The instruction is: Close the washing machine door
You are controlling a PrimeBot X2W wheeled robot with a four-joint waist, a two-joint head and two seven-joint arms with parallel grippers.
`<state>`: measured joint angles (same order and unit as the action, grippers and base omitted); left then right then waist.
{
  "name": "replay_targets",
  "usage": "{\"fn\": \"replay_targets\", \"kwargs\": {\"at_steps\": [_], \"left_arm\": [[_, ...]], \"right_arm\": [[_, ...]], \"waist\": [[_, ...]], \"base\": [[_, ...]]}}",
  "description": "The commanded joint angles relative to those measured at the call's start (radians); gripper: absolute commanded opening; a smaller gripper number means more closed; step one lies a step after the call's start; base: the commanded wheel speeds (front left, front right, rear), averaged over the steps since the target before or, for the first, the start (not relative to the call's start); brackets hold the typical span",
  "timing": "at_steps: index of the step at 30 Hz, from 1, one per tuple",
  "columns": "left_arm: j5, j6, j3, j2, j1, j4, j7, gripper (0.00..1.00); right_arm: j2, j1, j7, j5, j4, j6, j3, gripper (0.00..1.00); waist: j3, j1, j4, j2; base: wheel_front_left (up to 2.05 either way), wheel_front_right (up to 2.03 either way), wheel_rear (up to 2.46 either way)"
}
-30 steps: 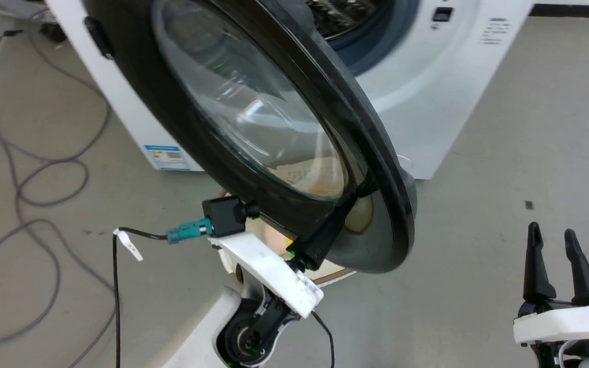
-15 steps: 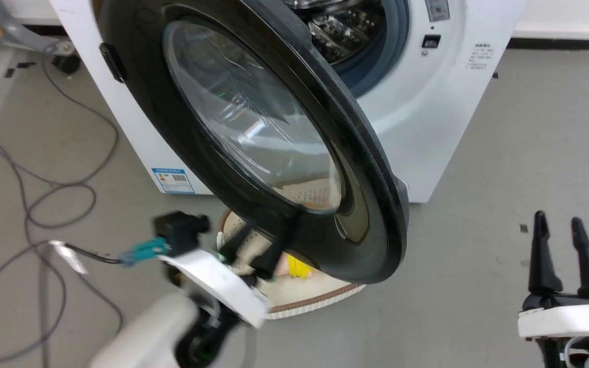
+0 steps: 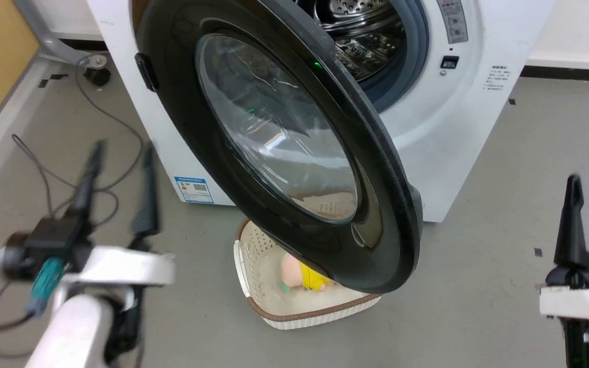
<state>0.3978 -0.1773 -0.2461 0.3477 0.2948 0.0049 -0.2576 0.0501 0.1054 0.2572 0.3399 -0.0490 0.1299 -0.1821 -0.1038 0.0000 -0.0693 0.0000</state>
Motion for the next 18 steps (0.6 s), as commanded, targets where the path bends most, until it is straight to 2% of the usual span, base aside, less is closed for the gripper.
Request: {"fn": "replay_targets", "kwargs": {"at_steps": [1, 3, 6, 7, 8, 9, 13, 18], "left_arm": [[-0.039, -0.033, 0.025, 0.013, -0.039, -0.014, -0.004, 1.0], [-0.076, -0.074, 0.069, 0.018, -0.082, -0.042, -0.004, 1.0], [-0.109, -0.107, 0.125, 0.024, -0.152, -0.07, -0.004, 1.0], [-0.118, -0.112, 0.138, 0.027, -0.175, -0.071, -0.004, 1.0], [-0.125, -0.114, 0.146, 0.028, -0.199, -0.073, -0.004, 1.0], [-0.129, -0.115, 0.152, 0.026, -0.219, -0.075, -0.004, 1.0], [-0.123, -0.099, 0.164, 0.007, -0.27, -0.078, -0.004, 1.0], [-0.116, -0.064, 0.187, -0.027, -0.288, -0.058, -0.004, 1.0]], "right_arm": [[0.0, 0.024, 0.005, -0.014, -0.022, 0.001, 0.005, 1.0], [0.0, 0.038, 0.005, -0.025, -0.049, 0.001, 0.014, 1.0], [0.0, 0.057, 0.005, -0.027, -0.091, 0.001, 0.049, 1.0], [0.0, 0.065, 0.005, -0.034, -0.111, 0.001, 0.068, 0.9], [0.0, 0.074, 0.005, -0.04, -0.134, 0.001, 0.087, 0.31], [0.0, 0.082, 0.005, -0.045, -0.16, 0.001, 0.107, 0.0], [0.007, 0.106, 0.005, -0.083, -0.26, 0.001, 0.217, 0.0], [0.077, 0.125, 0.005, -0.061, -0.314, 0.001, 0.368, 0.0]], "waist": [[0.003, 0.0, -0.005, 0.0], [0.005, 0.0, -0.01, 0.0], [0.006, 0.0, -0.019, 0.0], [0.006, 0.0, -0.021, 0.0], [0.006, 0.0, -0.023, 0.0], [0.006, 0.0, -0.027, 0.0], [0.007, 0.0, -0.04, 0.0], [0.012, 0.0, -0.052, 0.0]], "base": [[0.0, 0.0, 0.0], [0.0, 0.0, 0.0], [0.0, 0.0, 0.0], [0.0, 0.0, 0.0], [0.0, 0.0, 0.0], [0.0, 0.0, 0.0], [0.0, 0.0, 0.0], [0.0, 0.0, 0.0]]}}
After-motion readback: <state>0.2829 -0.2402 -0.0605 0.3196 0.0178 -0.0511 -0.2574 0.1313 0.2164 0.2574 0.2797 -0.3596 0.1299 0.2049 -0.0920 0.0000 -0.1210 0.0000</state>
